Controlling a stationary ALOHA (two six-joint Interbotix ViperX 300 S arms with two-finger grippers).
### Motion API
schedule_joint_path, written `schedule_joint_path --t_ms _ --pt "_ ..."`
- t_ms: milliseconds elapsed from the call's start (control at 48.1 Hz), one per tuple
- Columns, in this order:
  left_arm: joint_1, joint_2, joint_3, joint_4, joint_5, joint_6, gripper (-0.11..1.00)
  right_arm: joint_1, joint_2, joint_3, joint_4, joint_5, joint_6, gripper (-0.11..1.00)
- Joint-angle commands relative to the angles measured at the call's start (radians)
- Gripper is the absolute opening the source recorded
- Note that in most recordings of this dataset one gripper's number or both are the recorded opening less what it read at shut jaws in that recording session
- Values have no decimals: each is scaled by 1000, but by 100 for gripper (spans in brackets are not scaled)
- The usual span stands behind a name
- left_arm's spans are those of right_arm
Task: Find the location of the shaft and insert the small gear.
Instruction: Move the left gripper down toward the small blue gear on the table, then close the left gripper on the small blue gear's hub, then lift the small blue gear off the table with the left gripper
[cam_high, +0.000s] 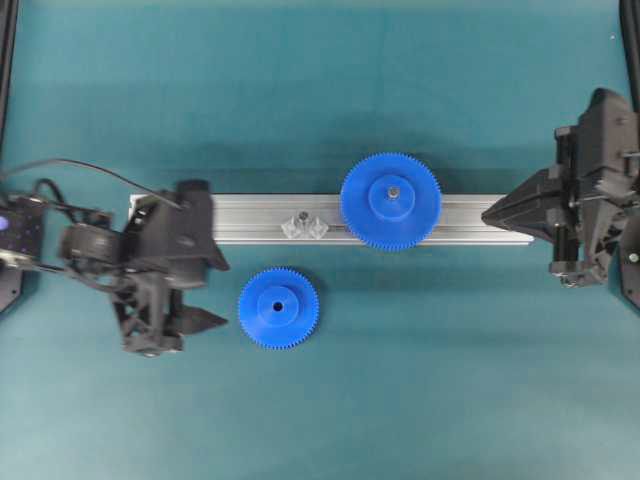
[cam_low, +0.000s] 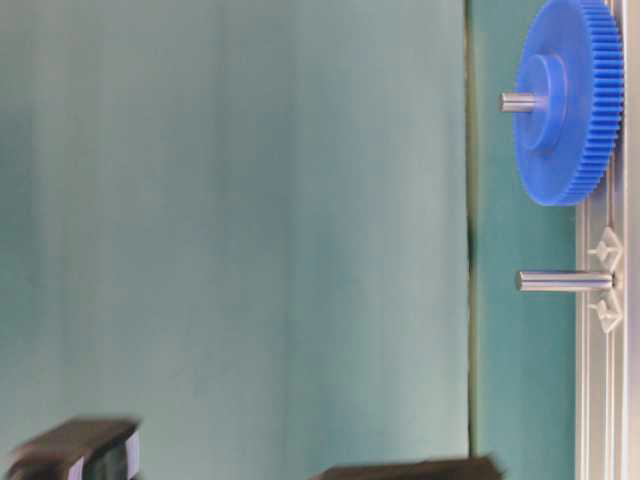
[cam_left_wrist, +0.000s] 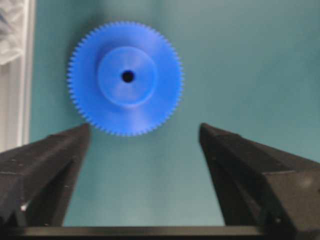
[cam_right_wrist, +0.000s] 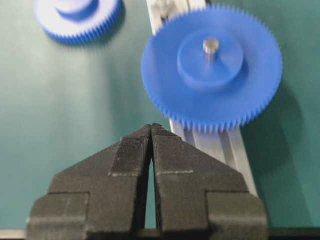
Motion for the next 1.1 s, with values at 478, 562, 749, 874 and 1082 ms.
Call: schedule_joint_path --t_ms 478,562,749,874,1082 --pt "0 304 -196 5 38 89 89 -2 86 -52 2 -9 21 6" --pt "2 322 -213 6 54 103 89 -2 86 -52 0 -9 21 6" --pt "18 345 -230 6 60 110 89 -2 86 -52 2 -18 21 6" --pt "34 354 -232 6 77 112 89 -2 86 -49 0 -21 21 6" --pt "44 357 -233 6 91 114 89 -2 80 -46 2 -37 21 6"
